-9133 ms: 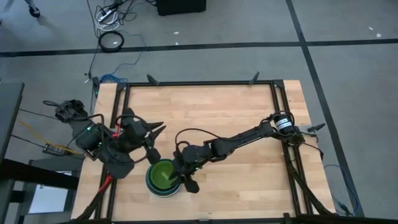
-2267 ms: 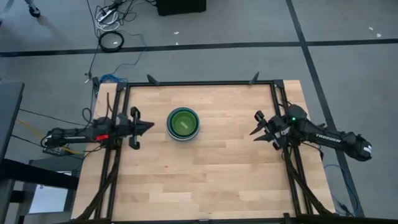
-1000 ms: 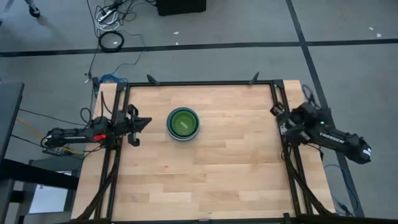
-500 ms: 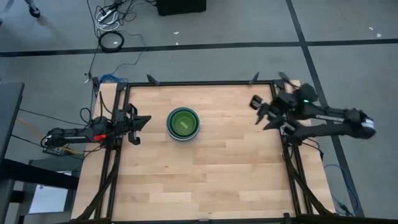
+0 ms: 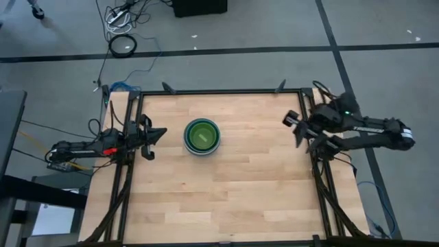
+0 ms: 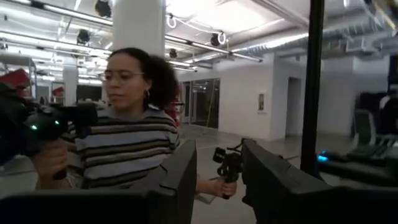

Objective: Nest bowls inside each other
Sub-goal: Return to Home Position

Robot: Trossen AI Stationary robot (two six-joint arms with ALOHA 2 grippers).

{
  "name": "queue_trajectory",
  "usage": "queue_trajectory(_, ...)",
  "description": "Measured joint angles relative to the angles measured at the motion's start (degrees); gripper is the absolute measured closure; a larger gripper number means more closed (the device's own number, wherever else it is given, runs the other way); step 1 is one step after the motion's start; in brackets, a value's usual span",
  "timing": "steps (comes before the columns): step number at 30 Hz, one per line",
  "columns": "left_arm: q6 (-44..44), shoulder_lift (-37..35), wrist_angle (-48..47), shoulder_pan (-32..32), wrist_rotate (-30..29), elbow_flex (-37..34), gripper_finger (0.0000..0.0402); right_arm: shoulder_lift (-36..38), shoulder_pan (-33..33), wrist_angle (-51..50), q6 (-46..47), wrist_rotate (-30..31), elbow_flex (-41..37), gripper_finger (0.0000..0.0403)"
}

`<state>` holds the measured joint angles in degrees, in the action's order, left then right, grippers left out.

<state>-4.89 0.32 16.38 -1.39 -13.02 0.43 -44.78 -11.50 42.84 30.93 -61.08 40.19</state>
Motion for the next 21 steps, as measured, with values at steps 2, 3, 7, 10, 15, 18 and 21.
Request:
queue_trajectory(2, 0.0, 0.0, 0.0, 0.0, 0.0, 0.0, 0.0394, 3.89, -0.29, -0.14, -0.39, -0.33, -2.18, 0.0282)
queue_trajectory(3, 0.0, 0.0, -0.02, 0.0, 0.0, 0.0, 0.0394, 5.84, -0.38, -0.03, -0.43, -0.57, -3.25, 0.0282)
queue_trajectory(7, -0.04, 0.0, 0.0, 0.0, -0.02, -0.02, 0.0394, 14.23, -1.28, 1.21, 0.61, -0.68, -8.93, 0.0282)
queue_trajectory(10, -0.2, 0.0, 0.0, 0.0, -0.02, -0.02, 0.0394, 20.24, -2.35, 3.58, 3.11, -0.5, -13.74, 0.0282)
queue_trajectory(15, -0.28, 0.0, 0.04, 0.0, -0.48, -0.02, 0.0394, 28.5, -6.08, 7.43, 7.01, 0.65, -19.4, 0.0282)
queue_trajectory(18, -0.28, 0.0, 0.04, 0.0, -0.63, -0.02, 0.0394, 31.13, -8.23, 6.07, 5.55, 1.19, -22.09, 0.0282)
queue_trajectory(21, -0.28, 0.0, 0.04, 0.0, -0.63, -0.02, 0.0394, 32.12, -10.36, 5.24, 3.58, 1.07, -25.47, 0.0282)
